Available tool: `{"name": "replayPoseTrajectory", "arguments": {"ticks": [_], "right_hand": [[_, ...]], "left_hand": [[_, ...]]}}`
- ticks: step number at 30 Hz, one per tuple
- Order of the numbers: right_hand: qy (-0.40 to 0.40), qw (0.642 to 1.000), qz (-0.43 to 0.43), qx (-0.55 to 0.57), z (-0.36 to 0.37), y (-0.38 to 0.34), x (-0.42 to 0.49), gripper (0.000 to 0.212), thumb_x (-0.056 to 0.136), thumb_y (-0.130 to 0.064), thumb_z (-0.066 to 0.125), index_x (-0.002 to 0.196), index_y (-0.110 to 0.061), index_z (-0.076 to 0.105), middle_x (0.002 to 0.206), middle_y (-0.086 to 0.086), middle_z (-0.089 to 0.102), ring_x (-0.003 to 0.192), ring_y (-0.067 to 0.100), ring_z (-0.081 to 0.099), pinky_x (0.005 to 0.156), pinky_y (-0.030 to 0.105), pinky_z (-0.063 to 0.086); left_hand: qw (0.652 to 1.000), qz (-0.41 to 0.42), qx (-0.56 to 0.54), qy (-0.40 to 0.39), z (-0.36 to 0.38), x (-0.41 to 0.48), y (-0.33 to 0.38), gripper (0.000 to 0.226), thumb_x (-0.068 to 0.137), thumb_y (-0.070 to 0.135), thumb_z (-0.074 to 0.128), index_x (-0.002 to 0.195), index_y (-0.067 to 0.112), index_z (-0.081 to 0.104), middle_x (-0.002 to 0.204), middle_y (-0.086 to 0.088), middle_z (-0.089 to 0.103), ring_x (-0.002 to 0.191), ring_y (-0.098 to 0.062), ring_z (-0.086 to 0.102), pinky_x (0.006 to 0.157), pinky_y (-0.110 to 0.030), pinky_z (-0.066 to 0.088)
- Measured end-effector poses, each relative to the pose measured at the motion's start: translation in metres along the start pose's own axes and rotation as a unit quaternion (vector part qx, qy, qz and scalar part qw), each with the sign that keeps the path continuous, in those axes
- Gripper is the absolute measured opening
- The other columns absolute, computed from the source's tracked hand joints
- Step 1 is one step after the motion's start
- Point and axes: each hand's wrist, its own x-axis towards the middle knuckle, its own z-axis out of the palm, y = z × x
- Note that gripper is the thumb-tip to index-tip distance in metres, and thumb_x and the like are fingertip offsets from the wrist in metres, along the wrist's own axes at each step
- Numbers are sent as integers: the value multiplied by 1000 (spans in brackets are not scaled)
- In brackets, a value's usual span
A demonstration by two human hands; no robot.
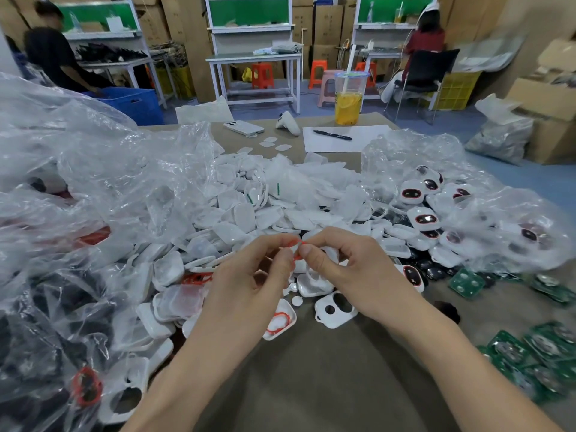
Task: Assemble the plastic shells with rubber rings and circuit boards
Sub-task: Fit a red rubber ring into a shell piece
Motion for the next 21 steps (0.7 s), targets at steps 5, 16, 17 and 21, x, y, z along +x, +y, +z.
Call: {"name": "replayPoseTrajectory", "arguments": {"ticks": [5,16,17,21], "right_hand": [[13,1000,-3,-16,3,0,1,9,90,-53,63,95,-48,69,88,-25,68,85,-1,63,71,8,41],[16,999,13,43,3,-2,-1,13,92,-48,66,89,-37,74,80,-18,69,63,-3,59,60,8,40],[14,998,16,52,2,-2,-1,13,92,-46,67,89,-36,74,78,-17,69,64,-3,60,61,10,41],[9,998,18,54,3,-2,-1,12,92,-43,67,86,-35,74,72,-19,66,66,-3,61,62,9,41]], "left_hand": [[999,-23,0,39,3,3,-1,24,98,26,60,93,49,68,82,17,70,70,-3,67,69,-22,52],[994,56,84,30,1,3,-2,28,99,19,59,95,44,71,95,17,64,94,-5,62,71,-13,45],[997,41,66,25,1,2,0,28,99,20,59,95,45,71,96,18,65,96,-3,63,72,-13,45],[1000,-6,21,16,2,1,7,28,97,23,60,96,49,68,95,21,69,95,2,63,75,-20,46]]}}
